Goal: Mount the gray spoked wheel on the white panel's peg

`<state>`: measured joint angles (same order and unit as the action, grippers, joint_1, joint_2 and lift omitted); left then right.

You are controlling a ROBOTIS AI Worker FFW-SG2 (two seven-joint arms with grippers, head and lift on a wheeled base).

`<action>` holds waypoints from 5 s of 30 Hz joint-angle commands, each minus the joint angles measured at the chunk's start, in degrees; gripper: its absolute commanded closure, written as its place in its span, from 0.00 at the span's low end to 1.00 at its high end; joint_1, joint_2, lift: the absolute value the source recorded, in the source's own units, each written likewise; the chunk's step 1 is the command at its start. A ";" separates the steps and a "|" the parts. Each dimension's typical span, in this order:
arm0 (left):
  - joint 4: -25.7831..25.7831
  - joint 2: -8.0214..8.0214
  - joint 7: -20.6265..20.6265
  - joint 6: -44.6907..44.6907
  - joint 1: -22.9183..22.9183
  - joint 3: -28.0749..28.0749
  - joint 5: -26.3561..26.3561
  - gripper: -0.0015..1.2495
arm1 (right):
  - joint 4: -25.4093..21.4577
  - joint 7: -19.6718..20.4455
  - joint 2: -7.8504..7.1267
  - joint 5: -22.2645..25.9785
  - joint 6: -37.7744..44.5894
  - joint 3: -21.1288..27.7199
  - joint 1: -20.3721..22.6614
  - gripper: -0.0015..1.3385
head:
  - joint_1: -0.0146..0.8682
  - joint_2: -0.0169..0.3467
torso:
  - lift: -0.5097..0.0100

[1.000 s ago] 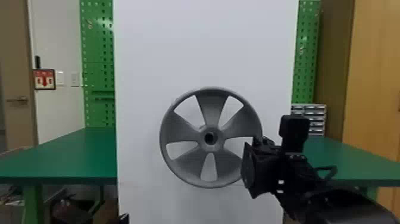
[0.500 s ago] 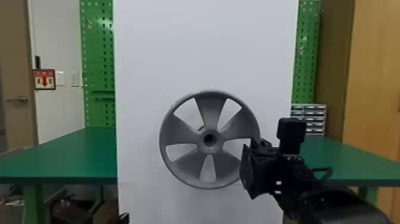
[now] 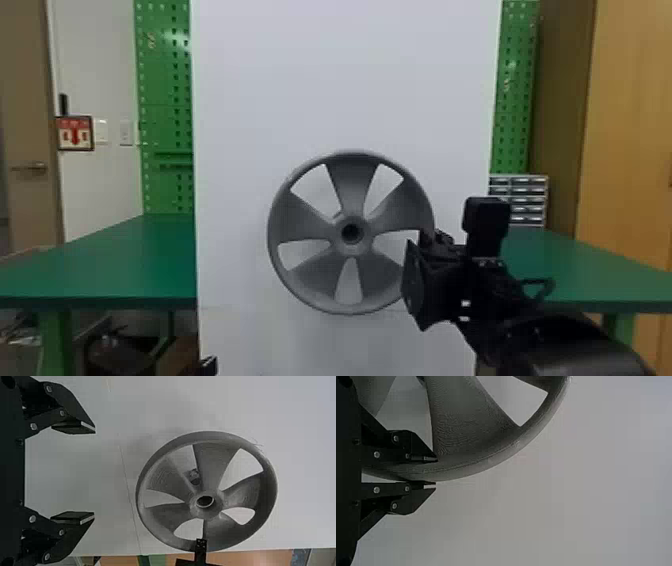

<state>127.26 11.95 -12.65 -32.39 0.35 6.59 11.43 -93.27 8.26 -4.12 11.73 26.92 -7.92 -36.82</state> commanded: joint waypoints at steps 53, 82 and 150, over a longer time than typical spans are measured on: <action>0.35 0.44 0.00 0.05 -0.44 0.18 -0.44 0.39 | 12.06 9.76 1.75 1.19 -6.26 -1.31 -4.23 0.84 | 0.16 0.03 | 0.20; 0.35 0.70 0.00 0.05 -0.26 0.09 -0.35 0.39 | 12.06 13.63 2.10 3.47 -9.34 -2.98 -3.70 0.01 | 0.16 0.03 | 0.20; 0.62 0.00 0.00 0.40 -0.61 -0.53 -0.26 0.39 | 8.45 1.85 -3.26 1.27 -35.27 -8.86 23.20 0.00 | 0.16 0.03 | 0.20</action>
<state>127.96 12.03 -12.64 -32.03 -0.26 6.05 11.14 -89.06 12.72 -7.64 13.12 -3.36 -17.91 -15.36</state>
